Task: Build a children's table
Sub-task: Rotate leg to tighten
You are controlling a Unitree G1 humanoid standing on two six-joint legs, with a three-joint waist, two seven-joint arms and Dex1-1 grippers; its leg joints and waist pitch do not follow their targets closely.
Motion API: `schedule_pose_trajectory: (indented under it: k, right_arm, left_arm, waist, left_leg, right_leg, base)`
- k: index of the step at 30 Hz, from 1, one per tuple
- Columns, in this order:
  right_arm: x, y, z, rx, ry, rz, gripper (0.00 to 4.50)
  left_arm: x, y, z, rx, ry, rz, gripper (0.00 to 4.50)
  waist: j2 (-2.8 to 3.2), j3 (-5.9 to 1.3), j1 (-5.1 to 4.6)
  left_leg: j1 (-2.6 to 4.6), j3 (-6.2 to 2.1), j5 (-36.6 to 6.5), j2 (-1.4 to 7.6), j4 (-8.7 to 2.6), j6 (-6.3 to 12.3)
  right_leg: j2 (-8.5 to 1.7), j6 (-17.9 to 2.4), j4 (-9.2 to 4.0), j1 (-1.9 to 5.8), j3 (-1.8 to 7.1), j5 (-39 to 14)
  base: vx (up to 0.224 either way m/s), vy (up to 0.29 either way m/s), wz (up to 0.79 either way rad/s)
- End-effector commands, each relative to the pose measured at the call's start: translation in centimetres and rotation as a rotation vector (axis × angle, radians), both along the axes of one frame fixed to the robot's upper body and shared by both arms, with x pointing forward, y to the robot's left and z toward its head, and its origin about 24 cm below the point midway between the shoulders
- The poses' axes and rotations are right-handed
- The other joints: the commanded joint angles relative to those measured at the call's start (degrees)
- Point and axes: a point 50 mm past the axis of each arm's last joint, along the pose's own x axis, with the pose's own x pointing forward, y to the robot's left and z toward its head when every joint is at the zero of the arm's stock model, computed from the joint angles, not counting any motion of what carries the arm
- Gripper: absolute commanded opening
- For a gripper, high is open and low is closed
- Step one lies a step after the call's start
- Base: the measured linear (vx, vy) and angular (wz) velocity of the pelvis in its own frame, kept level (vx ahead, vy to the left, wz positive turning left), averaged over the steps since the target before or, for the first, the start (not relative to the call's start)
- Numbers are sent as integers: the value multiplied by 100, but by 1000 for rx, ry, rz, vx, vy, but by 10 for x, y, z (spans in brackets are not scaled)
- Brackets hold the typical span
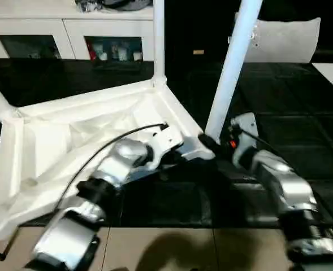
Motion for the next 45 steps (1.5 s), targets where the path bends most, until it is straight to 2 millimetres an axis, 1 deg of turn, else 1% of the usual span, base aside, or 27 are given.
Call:
schedule_pose_trajectory:
  k: [1,2,3,5,6,8,9,10,12,14,15,16,18,20,22,27,30,34,35,36,37,38,39,41,42,43,45]
  right_arm:
    - [-7,-2,2,-20,3,116,356]
    - [-7,-2,2,-20,3,116,356]
    - [-8,-4,2,-31,7,142,356]
    - [-17,-9,3,-57,10,262,356]
    - [-20,-11,4,-67,7,319,356]
    - [-20,-11,4,-67,7,319,356]
    - [-22,-11,4,-70,6,336,356]
    - [-28,-13,5,-62,12,430,341]
    - [-33,-13,7,-49,21,499,330]
    - [-38,-13,8,-30,35,560,304]
    - [-42,-13,9,-13,53,599,304]
    - [-46,-12,10,11,78,644,293]
    - [-49,-11,10,27,96,671,277]
    - [-50,-11,10,36,106,688,269]
    - [-51,-11,10,40,109,693,237]
    - [-54,-9,8,63,133,719,217]
    - [-55,-8,7,70,137,717,209]
    - [-54,-4,8,108,122,653,206]
    - [-54,-4,8,108,122,653,205]
    - [-49,-1,9,133,121,587,205]
    - [-35,5,7,128,112,414,205]
    - [-34,5,7,128,112,410,205]
    - [-25,7,5,116,113,300,205]
    - [-7,10,1,88,138,98,205]
    - [-5,11,0,79,143,65,205]
    - [-1,12,-1,64,144,11,205]
    - [7,18,-2,56,152,-95,205]
  left_arm:
    - [-9,2,0,17,-11,-148,0]
    - [-9,2,0,17,-11,-148,0]
    - [-10,4,0,26,-8,-169,0]
    - [-14,9,-1,64,-9,-240,0]
    - [-15,11,-2,80,-7,-274,0]
    - [-15,11,-2,80,-7,-274,0]
    - [-16,12,-2,84,-7,-284,0]
    - [-19,15,-1,89,6,-349,0]
    - [-23,17,-1,91,17,-402,0]
    - [-26,19,0,97,34,-453,0]
    - [-29,21,0,106,45,-485,0]
    - [-31,23,-1,121,58,-517,0]
    - [-32,25,-1,134,66,-535,0]
    - [-32,28,-2,145,68,-545,0]
    - [-32,28,-2,145,67,-545,0]
    - [-31,30,-1,140,73,-547,0]
    - [-31,30,-2,137,78,-538,0]
    - [-26,29,-5,148,87,-433,0]
    - [-26,29,-5,148,87,-433,0]
    - [-23,26,-4,123,99,-380,0]
    - [-18,18,-3,73,116,-268,0]
    - [-17,17,-3,72,117,-266,0]
    - [-14,12,-3,51,125,-199,0]
    - [-7,-2,-1,2,135,-81,0]
    - [-6,-5,-1,-8,137,-60,0]
    - [-4,-10,-1,-20,135,-17,0]
    - [1,-24,2,-56,119,76,0]
  waist:
    - [-44,-361,54]
    - [-35,-351,65]
    - [-35,-351,65]
    - [-25,-344,102]
    - [-5,-347,117]
    - [-10,-352,157]
    - [-10,-352,157]
    - [-19,-352,196]
    - [-19,-355,255]
    - [-20,-358,267]
    - [-20,-358,267]
    - [-30,-349,289]
    - [-18,-339,309]
    - [-19,-339,337]
    - [-25,-341,344]
    - [-37,-360,352]
    - [-45,-357,352]
    - [-46,-339,353]
    - [-44,-320,352]
    - [-49,-298,334]
    - [-41,-286,307]
    - [-49,-283,289]
    - [-63,-286,263]
    - [-57,-277,167]
    - [-44,-282,110]
    - [-40,-302,54]
    - [-54,-321,-2]
  left_leg:
    - [-41,-32,-870,150,-334,397]
    - [-24,-21,-906,163,-340,388]
    - [-24,-21,-906,163,-340,388]
    - [5,-20,-1054,183,-338,376]
    - [10,-23,-1040,191,-338,385]
    - [4,-18,-958,202,-339,363]
    - [4,-18,-958,202,-339,363]
    - [6,-16,-976,198,-338,340]
    - [7,-10,-976,207,-333,388]
    - [-5,-9,-928,216,-331,427]
    - [-5,-9,-928,216,-331,427]
    - [4,-15,-992,224,-341,428]
    - [16,-9,-1060,228,-345,387]
    - [23,-16,-1105,232,-356,328]
    - [23,-20,-1107,229,-359,280]
    - [5,-15,-920,215,-340,298]
    - [7,-13,-913,213,-338,305]
    - [14,-13,-989,212,-350,272]
    - [18,-17,-1095,208,-362,251]
    - [29,-12,-1218,200,-378,210]
    - [30,-31,-1274,192,-389,113]
    - [28,-41,-1316,176,-393,76]
    - [52,-57,-1378,156,-390,28]
    - [21,-77,-1383,138,-395,-39]
    - [-16,-104,-1374,133,-406,-76]
    - [-13,-97,-1357,129,-397,-72]
    - [-21,-73,-1220,122,-374,9]
  right_leg:
    - [-413,-1127,-479,367,233,-1118]
    - [-409,-1170,-475,342,233,-1117]
    - [-409,-1170,-475,342,233,-1117]
    - [-417,-1161,-483,331,236,-1233]
    - [-423,-1189,-470,328,241,-1176]
    - [-415,-1288,-432,328,236,-913]
    - [-415,-1288,-432,328,236,-913]
    - [-428,-1301,-432,334,236,-948]
    - [-428,-1290,-429,351,239,-929]
    - [-421,-1317,-405,341,230,-784]
    - [-421,-1317,-405,341,230,-784]
    - [-434,-1292,-420,342,227,-1000]
    - [-433,-1247,-440,314,231,-1218]
    - [-437,-1207,-450,311,233,-1345]
    - [-440,-1179,-449,309,233,-1368]
    - [-436,-1187,-422,324,231,-1147]
    - [-431,-1189,-422,320,227,-1131]
    - [-435,-1125,-445,311,231,-1385]
    - [-443,-1072,-480,298,226,-1654]
    - [-440,-977,-521,286,228,-2030]
    - [-452,-910,-536,271,226,-2319]
    - [-458,-850,-560,272,215,-2518]
    - [-457,-688,-600,259,205,-2884]
    - [-455,-591,-610,251,190,-3096]
    - [-457,-542,-607,280,166,-3122]
    - [-438,-551,-603,272,173,-2928]
    - [-419,-709,-579,278,197,-2419]
  base:
    - [0,0,0]
    - [0,0,0]
    - [0,0,0]
    - [0,0,0]
    - [0,0,0]
    - [0,0,0]
    - [0,0,0]
    - [0,0,0]
    - [0,0,0]
    - [0,0,0]
    - [0,0,0]
    - [0,0,0]
    - [0,0,0]
    - [0,0,0]
    - [0,0,0]
    - [0,0,0]
    - [0,0,0]
    - [0,0,0]
    - [0,0,0]
    - [0,0,0]
    - [0,0,0]
    - [0,0,0]
    - [0,0,0]
    - [0,0,0]
    - [0,0,0]
    - [0,0,0]
    - [0,0,0]
